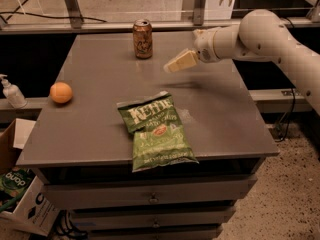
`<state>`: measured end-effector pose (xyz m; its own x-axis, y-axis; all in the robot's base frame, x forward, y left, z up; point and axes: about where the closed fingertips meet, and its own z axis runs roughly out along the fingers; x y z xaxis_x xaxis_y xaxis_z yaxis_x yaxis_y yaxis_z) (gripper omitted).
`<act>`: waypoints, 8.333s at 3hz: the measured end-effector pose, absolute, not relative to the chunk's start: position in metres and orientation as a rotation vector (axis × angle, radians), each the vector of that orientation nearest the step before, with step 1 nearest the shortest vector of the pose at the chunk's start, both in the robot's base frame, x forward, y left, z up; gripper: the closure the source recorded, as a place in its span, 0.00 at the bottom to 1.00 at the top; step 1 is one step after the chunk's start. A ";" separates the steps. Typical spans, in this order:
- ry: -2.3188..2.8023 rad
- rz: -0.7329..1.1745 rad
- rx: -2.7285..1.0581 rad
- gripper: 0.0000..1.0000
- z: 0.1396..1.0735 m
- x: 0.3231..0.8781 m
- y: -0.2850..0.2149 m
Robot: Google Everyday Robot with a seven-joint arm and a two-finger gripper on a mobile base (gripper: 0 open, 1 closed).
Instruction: Move orange can near green jalapeno chip bag
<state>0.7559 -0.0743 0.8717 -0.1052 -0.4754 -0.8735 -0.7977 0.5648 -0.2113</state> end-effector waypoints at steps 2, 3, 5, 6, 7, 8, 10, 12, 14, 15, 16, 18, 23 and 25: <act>1.605 0.483 -0.893 0.00 0.874 0.819 -0.051; 1.611 0.510 -0.863 0.00 0.876 0.838 -0.032; 1.695 0.593 -0.860 0.00 0.863 0.852 0.014; 1.722 0.637 -0.868 0.00 0.852 0.851 0.033; 1.720 0.660 -0.880 0.19 0.849 0.850 0.044; 1.707 0.642 -0.909 0.43 0.851 0.848 0.042; 1.646 0.611 -0.959 0.88 0.879 0.826 0.012; 1.592 0.707 -1.061 1.00 0.912 0.749 -0.014; 1.589 0.759 -1.084 1.00 0.919 0.661 -0.056; 1.605 0.780 -1.072 1.00 0.905 0.624 -0.080; 1.634 0.791 -1.079 1.00 0.888 0.596 -0.102; 1.698 0.834 -1.094 1.00 0.857 0.572 -0.130; 1.721 0.899 -1.110 0.36 0.840 0.566 -0.129; 1.706 0.950 -1.155 0.00 0.835 0.561 -0.118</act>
Offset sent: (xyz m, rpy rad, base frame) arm 0.0989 0.0310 0.0102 0.3078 -0.1298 -0.0509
